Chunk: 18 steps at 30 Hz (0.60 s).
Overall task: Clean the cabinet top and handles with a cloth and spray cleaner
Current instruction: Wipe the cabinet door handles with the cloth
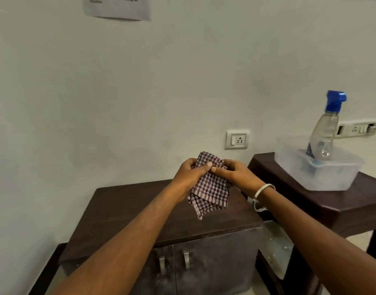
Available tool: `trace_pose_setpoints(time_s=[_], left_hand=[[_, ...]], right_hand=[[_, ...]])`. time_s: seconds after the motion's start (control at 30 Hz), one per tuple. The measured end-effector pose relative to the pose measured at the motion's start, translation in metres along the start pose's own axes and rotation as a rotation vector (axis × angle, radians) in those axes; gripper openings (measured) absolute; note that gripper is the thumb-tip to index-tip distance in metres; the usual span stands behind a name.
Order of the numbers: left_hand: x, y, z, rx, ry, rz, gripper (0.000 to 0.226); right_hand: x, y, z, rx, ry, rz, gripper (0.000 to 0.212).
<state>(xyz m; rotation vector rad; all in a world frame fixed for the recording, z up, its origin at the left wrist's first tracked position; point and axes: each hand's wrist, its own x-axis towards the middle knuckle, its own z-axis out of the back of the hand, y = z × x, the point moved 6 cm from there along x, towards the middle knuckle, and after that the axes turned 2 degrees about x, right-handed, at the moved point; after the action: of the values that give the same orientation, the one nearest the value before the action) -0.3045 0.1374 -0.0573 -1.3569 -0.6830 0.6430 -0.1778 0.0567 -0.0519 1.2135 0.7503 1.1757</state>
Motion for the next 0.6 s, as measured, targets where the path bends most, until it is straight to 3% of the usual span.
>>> trace_pose_setpoints(time_s=[0.23, 0.33, 0.43, 0.5, 0.6], left_hand=[[-0.017, 0.037, 0.029, -0.047, 0.060, 0.066, 0.031], [-0.026, 0.056, 0.034, -0.090, 0.098, 0.110, 0.036], [-0.032, 0.076, 0.039, -0.119, 0.124, 0.134, 0.048], [-0.038, 0.088, 0.039, -0.155, 0.165, 0.141, 0.038], [-0.047, 0.108, 0.036, -0.211, 0.225, 0.159, 0.027]], right_hand=[[-0.009, -0.032, -0.056, 0.362, 0.102, -0.080, 0.041], [-0.015, -0.051, -0.078, 0.545, 0.165, -0.119, 0.057], [-0.026, -0.068, -0.094, 0.632, 0.183, -0.176, 0.056], [-0.037, -0.078, -0.104, 0.739, 0.216, -0.230, 0.051], [-0.050, -0.094, -0.110, 0.928, 0.230, -0.318, 0.067]])
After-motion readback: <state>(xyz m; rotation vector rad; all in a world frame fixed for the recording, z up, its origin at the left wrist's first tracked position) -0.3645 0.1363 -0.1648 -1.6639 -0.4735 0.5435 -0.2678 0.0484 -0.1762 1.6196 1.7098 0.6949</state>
